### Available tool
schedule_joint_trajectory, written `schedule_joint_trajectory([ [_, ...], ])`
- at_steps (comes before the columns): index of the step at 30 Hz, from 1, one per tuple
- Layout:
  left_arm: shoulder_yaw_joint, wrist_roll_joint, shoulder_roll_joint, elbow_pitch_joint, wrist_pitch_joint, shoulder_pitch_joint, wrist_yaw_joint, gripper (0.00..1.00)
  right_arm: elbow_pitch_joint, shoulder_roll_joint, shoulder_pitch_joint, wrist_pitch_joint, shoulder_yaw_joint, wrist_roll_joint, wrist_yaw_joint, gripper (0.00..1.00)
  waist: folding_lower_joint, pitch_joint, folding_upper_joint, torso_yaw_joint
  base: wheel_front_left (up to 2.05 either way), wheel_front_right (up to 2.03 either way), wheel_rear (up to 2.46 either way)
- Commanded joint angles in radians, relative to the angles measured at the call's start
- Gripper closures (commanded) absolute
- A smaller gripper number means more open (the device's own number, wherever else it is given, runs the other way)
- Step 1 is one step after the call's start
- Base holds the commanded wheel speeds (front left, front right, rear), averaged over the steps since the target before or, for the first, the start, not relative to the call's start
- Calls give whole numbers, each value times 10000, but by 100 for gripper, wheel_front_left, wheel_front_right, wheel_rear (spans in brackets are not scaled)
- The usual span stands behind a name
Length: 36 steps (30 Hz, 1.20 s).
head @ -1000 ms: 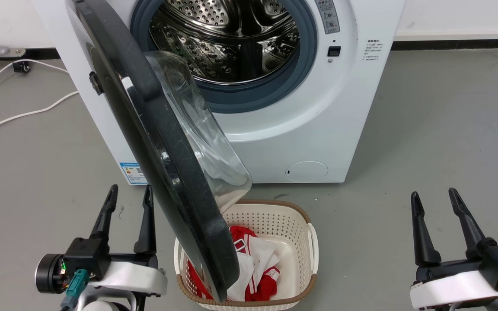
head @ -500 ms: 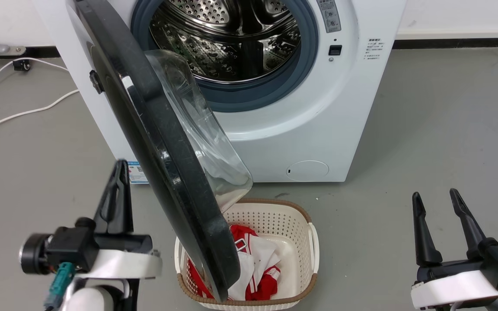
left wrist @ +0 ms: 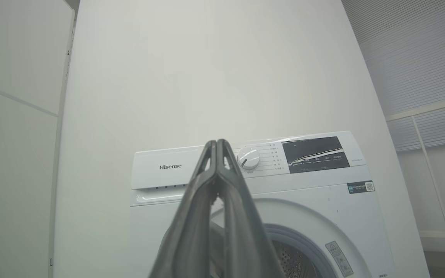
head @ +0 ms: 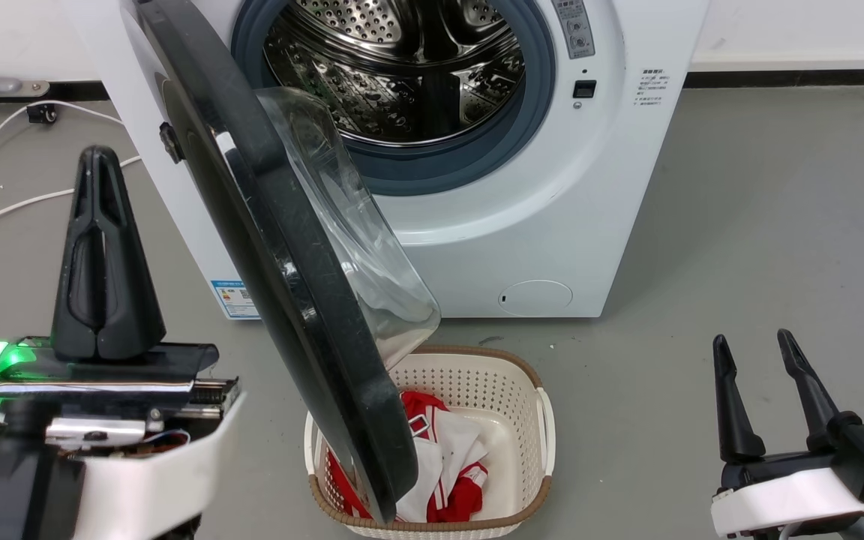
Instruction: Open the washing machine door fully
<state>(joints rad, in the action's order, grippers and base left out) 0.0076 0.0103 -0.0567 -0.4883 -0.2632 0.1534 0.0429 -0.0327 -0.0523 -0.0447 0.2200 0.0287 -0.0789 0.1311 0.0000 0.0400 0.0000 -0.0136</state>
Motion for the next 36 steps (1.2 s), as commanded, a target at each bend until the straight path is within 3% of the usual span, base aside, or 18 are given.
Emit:
schedule_joint_trajectory([
  [1, -150, 73, -46, -367, -21, 138, 8, 100, 15, 40, 98, 28, -6, -42, -7, 0, 0, 11, 0, -20, 0, 0, 0],
  [9, -1881, -204, -5, -1185, -21, -195, 377, 100, 70, 40, 121, 13, 6, -139, -7, 0, 0, 38, 0, -108, 0, 0, 0],
  [13, -2855, -664, 11, -908, 87, -754, 494, 100, 127, 40, 75, -25, -3, -207, -7, 0, 0, -29, 0, -139, 0, 0, 0],
  [21, -4005, -1801, 33, 33, 1283, -2078, 536, 100, 180, 40, -144, -55, -11, -290, -7, 0, 0, -170, 0, -90, 0, 0, 0],
  [27, -4568, -1803, -17, 1318, 2023, -2722, 386, 100, 243, 39, -176, -75, -128, -355, -7, 0, 0, -236, 0, -47, 0, 0, 0],
  [36, -4505, -1274, -22, 2645, 2019, -2468, -200, 100, 315, 39, -124, -133, -261, -454, -7, 0, 0, -155, 0, -150, 0, 0, 0],
])
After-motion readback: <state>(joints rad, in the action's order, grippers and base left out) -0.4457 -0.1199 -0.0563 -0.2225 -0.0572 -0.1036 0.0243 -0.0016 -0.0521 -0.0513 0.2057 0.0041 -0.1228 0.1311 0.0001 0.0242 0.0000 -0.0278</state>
